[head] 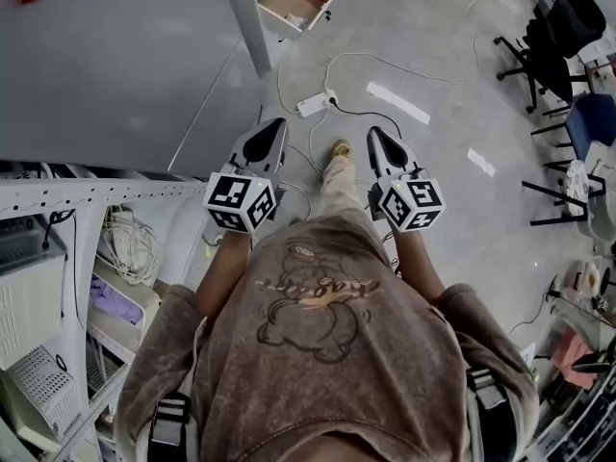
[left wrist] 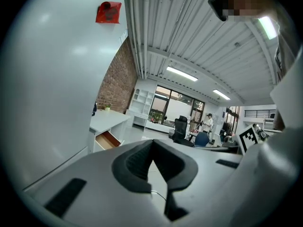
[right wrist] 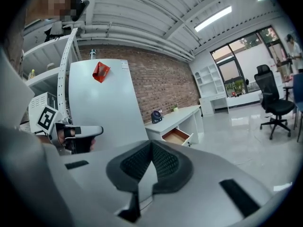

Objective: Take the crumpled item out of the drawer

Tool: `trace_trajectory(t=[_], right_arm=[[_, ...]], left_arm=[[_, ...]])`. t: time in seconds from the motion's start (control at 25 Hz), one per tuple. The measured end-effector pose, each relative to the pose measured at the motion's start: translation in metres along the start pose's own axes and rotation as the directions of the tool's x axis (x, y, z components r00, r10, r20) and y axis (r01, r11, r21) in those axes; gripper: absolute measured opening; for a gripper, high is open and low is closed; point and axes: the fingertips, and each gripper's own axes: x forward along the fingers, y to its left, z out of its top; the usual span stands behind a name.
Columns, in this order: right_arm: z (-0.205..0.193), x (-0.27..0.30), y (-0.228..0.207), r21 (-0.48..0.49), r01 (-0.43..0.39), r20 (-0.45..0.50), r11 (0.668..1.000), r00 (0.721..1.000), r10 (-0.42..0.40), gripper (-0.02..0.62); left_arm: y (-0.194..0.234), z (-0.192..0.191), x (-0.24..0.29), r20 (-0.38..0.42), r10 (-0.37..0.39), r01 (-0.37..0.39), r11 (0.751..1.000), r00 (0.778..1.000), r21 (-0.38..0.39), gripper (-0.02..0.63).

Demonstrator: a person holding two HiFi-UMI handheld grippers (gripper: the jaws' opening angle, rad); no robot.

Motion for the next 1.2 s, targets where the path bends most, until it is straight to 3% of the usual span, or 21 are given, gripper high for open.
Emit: trace_trajectory(t=[0.56, 1.2], right_arm=[[0.057, 0.115, -0.090, 0.014, -0.060, -0.053, 0.998, 0.997, 0.061, -0.003], [0.121, 0.227, -0.201, 0.014, -0.197, -0.083, 0.980, 0.977, 0.198, -0.003]], left_arm=[[0.052, 0.046, 0.133, -0.001, 0.068, -0.068, 0.997, 0.998, -0.036, 0.008], [0.090, 0.099, 0.272, 0.028, 0.219, -0.218, 0.975, 0.975, -0.040, 0.008]])
